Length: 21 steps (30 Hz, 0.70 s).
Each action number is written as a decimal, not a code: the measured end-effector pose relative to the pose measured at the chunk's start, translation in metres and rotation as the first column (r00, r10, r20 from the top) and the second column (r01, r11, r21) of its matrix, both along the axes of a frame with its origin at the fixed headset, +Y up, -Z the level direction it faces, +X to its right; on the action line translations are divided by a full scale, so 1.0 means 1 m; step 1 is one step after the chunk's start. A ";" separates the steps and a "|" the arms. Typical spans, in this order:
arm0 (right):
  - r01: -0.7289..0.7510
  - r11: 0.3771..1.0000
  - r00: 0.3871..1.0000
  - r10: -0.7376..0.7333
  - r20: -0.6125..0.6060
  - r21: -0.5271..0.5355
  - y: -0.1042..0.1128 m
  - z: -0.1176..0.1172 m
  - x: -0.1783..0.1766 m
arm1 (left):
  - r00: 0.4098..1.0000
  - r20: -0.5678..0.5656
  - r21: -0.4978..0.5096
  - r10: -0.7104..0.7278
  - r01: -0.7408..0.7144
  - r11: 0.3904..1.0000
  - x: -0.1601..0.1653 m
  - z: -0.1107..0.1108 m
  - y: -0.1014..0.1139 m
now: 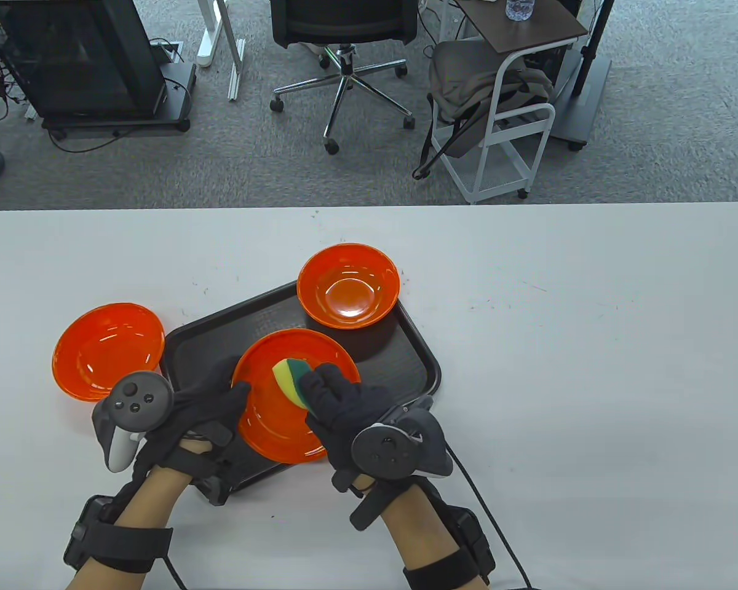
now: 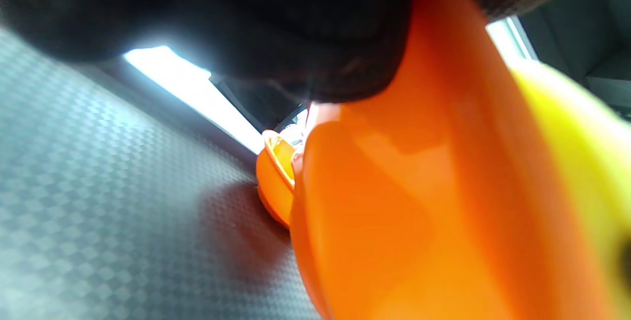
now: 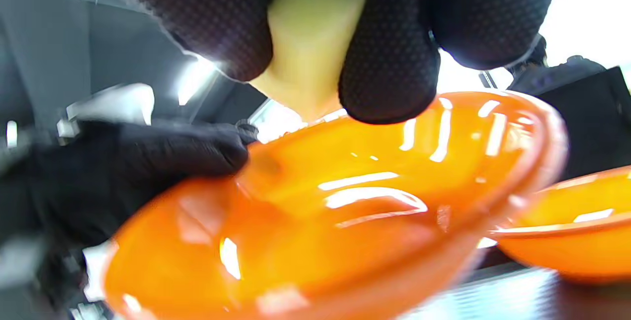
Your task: Wipe bowl with sponge
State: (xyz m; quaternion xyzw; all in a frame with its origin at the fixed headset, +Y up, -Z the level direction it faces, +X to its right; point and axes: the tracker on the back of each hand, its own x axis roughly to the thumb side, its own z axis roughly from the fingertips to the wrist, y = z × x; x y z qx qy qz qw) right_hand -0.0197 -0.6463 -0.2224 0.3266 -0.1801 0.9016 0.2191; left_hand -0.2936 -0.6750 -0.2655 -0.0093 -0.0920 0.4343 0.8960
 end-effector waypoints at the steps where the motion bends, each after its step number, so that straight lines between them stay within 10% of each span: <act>1: -0.059 0.998 0.998 0.059 0.012 0.026 0.001 0.002 -0.004 | 1.000 0.004 0.008 0.006 -0.006 1.000 0.000 0.001 0.002; 14: -0.586 0.799 0.809 0.566 0.160 0.134 -0.007 0.008 -0.036 | 0.998 0.065 0.034 -0.005 0.003 0.999 0.007 0.008 0.010; 21: -0.584 0.799 0.812 0.569 0.132 0.147 -0.011 0.007 -0.042 | 0.995 0.099 0.056 -0.031 0.026 0.998 0.015 0.011 0.012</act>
